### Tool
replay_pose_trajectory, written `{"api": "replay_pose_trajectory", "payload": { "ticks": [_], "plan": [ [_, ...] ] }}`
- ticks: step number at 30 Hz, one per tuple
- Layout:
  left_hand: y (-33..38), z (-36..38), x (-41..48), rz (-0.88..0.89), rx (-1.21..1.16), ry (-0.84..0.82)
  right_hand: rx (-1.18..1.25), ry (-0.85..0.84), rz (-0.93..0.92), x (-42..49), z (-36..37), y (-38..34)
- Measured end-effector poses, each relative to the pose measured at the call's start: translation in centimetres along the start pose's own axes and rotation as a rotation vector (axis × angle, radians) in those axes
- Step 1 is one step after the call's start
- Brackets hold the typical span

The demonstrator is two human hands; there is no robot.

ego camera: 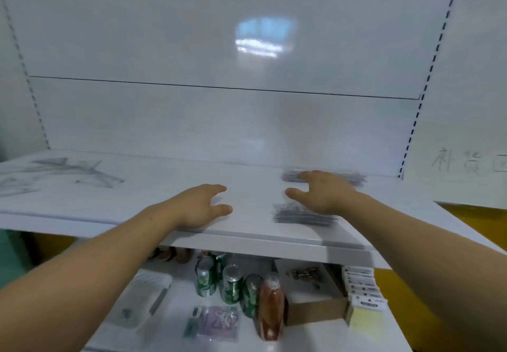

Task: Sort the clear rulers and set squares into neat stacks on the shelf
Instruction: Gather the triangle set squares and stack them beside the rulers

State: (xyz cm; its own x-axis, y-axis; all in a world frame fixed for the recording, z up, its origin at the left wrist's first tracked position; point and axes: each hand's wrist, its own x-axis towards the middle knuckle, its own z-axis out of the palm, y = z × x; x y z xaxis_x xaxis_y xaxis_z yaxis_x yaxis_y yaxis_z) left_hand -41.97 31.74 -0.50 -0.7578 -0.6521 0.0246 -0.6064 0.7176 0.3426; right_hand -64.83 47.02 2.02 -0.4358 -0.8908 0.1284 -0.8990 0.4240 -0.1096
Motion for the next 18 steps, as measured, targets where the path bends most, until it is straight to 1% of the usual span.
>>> {"api": "replay_pose_trajectory", "payload": {
  "ticks": [6,11,15,18],
  "plan": [
    [-13.4,-5.4,-5.5,-0.168,0.028,0.044,0.061,-0.091,-0.14,5.8,2.0,-15.3],
    [-24.4,-9.5,-10.0,-0.322,0.093,0.097,0.109,-0.117,-0.247,9.9,4.1,-28.0],
    [-31.1,-12.2,-12.3,-0.402,0.089,0.109,0.107,-0.16,-0.321,12.6,5.8,-36.0],
    [-35.3,-13.6,-12.5,-0.448,0.068,0.138,0.098,-0.179,-0.357,14.9,6.9,-40.4]
  ]
}}
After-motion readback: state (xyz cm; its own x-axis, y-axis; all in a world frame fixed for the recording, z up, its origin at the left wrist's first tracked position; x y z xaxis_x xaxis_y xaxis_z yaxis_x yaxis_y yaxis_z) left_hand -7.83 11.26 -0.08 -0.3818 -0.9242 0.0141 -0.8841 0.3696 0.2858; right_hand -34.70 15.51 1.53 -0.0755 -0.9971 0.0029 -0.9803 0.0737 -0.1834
